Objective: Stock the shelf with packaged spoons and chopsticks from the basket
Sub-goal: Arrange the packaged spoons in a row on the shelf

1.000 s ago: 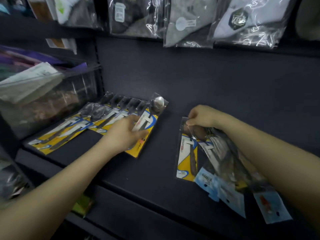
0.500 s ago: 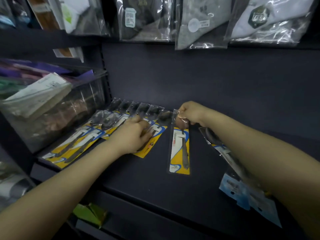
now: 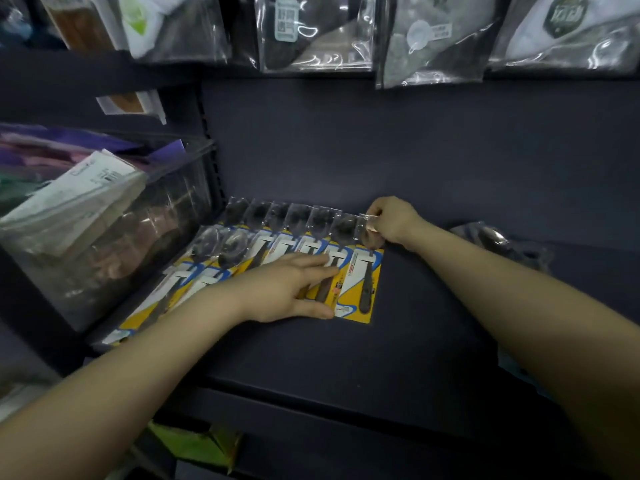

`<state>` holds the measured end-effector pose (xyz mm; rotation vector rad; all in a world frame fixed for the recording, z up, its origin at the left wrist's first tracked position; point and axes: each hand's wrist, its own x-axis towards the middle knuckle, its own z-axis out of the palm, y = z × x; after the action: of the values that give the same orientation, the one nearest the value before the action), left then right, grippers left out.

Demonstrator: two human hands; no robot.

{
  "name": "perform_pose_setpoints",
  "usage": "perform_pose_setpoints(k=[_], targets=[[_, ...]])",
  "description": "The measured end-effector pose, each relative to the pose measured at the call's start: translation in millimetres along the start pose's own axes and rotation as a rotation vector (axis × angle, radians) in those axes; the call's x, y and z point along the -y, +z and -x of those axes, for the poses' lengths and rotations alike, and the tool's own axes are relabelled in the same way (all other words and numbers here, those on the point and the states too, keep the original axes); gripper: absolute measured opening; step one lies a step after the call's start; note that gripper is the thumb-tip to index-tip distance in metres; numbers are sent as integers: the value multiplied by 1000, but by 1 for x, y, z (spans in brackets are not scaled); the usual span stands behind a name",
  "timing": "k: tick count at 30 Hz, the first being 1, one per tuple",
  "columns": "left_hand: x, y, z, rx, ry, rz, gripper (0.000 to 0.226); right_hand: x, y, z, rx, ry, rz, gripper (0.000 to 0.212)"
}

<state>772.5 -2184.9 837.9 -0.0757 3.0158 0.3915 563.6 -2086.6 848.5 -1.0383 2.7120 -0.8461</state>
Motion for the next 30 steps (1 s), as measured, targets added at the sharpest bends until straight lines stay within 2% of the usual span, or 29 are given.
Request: perform_pose_setpoints(k=[6,8,12,16,21,25,27,30], targets=[[7,-4,-5,20,41,-50,70,-14,-3,8,-101,-31,-124,22],[9,-6,-7,69,23,-44,75,-14,-5,12,-82,-43,-149,27],[2,-13,-10,102,-10,-14,86,-15,-19,17,-2,-136,4,45],[-14,-5,-16,45,106,-47,74,-33,-63,34,-38,-263,64,35],[-23,6,-24,80,68,-47,77,-78,-101,61,179,-175,18,39],[-32,3,-23,50,37,-63,112,-82,-92,61,300,-212,203,52],[-41,3,-24,-68,34,-14,111,-82,-82,52,326,-213,310,42],[-61,1,-29,-281,42,69,90,-79,-80,45,261,-179,239,9]])
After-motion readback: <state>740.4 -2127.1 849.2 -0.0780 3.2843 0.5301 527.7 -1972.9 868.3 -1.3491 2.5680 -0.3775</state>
